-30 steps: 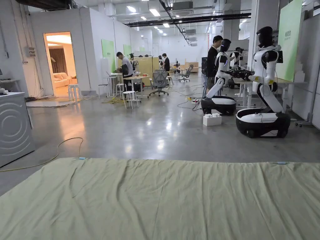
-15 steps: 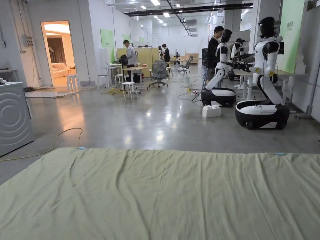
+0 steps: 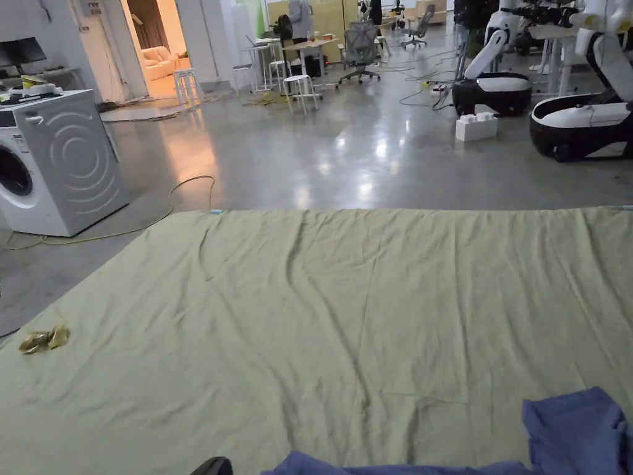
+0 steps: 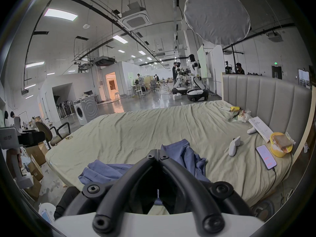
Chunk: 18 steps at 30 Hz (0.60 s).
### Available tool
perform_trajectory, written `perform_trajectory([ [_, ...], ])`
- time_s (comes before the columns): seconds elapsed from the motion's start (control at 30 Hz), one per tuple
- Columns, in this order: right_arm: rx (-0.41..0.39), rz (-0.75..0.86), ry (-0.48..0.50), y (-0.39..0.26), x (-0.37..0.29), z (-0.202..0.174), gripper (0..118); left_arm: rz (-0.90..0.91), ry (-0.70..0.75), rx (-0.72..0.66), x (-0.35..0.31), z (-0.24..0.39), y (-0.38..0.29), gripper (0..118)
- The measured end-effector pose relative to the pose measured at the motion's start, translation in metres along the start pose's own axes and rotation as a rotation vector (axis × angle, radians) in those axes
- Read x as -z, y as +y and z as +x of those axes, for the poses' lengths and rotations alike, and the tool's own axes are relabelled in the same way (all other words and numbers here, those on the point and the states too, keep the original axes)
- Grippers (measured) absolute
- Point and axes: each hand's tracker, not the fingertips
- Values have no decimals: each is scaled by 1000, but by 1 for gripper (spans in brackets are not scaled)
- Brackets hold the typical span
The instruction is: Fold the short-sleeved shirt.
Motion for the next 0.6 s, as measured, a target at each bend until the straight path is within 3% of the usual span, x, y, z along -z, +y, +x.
perform_trajectory([
  [0.1,24,-27,-8,-6,4,5,0,-80,-7,-54,40,-16,-5,4],
  [0.23,60,-65,-31,-13,9,14,0,-359,-130,-146,138,-43,-16,91],
  [0.43,100,-106,-76,-22,6,28,0,-639,-25,-53,280,-53,-57,91],
  [0.6,111,-141,-131,-30,-3,42,0,-786,53,35,316,-44,-93,68],
])
